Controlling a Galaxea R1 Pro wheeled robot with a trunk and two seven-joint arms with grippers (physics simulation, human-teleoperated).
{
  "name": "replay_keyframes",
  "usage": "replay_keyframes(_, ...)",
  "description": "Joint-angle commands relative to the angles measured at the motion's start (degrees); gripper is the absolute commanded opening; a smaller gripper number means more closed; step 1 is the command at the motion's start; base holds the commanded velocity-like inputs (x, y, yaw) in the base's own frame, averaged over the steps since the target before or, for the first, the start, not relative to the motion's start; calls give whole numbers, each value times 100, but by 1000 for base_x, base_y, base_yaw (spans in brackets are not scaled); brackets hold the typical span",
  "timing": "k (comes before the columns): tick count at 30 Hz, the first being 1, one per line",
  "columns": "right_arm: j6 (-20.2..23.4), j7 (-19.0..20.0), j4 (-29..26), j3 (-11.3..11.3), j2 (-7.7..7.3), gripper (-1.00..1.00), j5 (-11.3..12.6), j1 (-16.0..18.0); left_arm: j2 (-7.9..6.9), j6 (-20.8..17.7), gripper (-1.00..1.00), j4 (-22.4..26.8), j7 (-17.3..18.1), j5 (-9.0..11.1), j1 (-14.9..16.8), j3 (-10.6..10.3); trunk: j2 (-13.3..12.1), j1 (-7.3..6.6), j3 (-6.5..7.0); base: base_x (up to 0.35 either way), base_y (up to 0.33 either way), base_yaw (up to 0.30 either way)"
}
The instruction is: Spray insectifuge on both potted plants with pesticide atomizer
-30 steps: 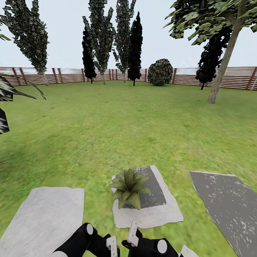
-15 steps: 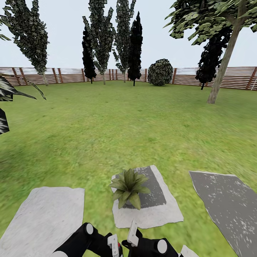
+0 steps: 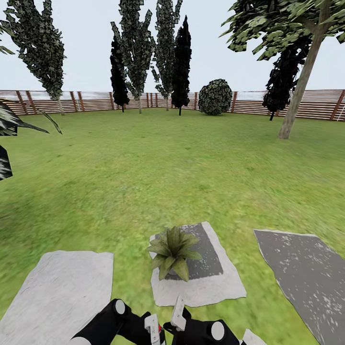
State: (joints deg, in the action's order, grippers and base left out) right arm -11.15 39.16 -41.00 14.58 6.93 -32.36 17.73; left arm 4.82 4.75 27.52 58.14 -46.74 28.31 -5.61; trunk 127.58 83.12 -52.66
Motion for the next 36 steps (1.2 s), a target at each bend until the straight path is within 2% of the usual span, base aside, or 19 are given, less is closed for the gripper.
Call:
replay_keyframes(1, -37, 4, -4, -7, 2, -100, -60, 1, 2, 54, -100, 7, 5, -48, 0, 6, 2, -1, -5, 0, 0, 0)
replay_keyframes(24, -37, 4, 4, -7, 2, -100, -62, 2, 70, 61, -100, 7, 5, -39, 7, 7, 2, -1, -5, 0, 0, 0)
replay_keyframes(36, -37, 4, 9, -7, 2, -100, -65, 2, 25, 53, -100, -61, -5, -60, 5, -20, 2, -1, -5, 0, 0, 0)
